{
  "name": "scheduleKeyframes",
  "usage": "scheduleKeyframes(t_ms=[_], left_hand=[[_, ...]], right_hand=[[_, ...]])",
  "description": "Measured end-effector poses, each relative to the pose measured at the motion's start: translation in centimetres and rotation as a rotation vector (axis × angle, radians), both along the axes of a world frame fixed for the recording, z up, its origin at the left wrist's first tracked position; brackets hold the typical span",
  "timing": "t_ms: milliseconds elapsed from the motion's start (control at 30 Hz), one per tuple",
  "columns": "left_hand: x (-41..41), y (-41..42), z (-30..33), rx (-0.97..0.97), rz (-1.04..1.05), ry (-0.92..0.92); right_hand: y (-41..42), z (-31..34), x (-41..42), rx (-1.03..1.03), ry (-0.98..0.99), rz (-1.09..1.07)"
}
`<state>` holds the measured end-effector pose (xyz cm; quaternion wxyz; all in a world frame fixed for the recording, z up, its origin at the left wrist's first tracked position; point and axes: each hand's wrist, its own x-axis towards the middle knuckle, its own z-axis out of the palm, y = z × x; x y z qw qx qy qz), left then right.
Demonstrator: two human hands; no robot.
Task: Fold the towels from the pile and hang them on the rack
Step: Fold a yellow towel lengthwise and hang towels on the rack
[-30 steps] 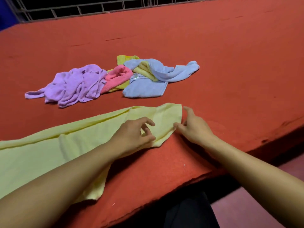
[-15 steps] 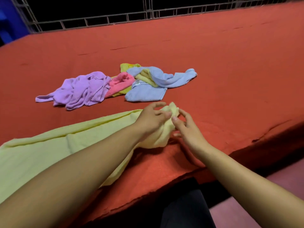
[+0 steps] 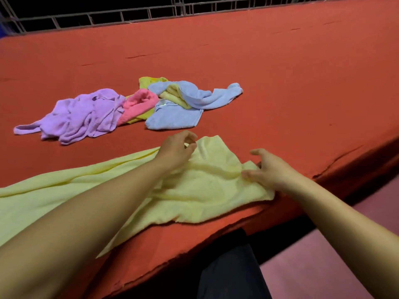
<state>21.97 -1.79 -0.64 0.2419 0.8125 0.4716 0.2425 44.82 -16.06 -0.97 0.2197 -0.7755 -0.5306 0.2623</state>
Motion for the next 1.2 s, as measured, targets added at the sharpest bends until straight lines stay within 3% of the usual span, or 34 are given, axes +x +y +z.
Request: scheduleKeyframes(t_ms=[100,233,433,700,900,1067,1200], left_hand=[[2.8,2.5,-0.2,-0.031,-0.068,0.065],[6.5,4.8,-1.1,-0.083,-0.129,0.224],[9.5,6.6,-1.9,-0.091,-0.189,0.329],[9.3,8.8,-0.3,-0.119,-0.284,0.106],[10.9,12.2,2.4,-0.082,-0.122,-0.249],[13.1,16.2,3.6,-0.077,-0.019,-0.37],[14.0,18.3,1.1,-0.062,-0.057,-0.059]], right_hand=[[-0.5,-0.4,0.5,0.008,0.142,-0.024],[-2.1,-0.6,0.3,0.014,0.486,-0.032],[-3.6,-0.6,1.3,0.027,0.526,-0.021],[-4.0,0.1,3.3,-0.044,0.756,-0.071],[-1.7,0.3,4.7,-0.004,0.821,-0.113],[1.7,0.9,6.0,0.164,0.641,-0.155],[2.6,-0.3,7.0,0.174,-0.007,-0.135]])
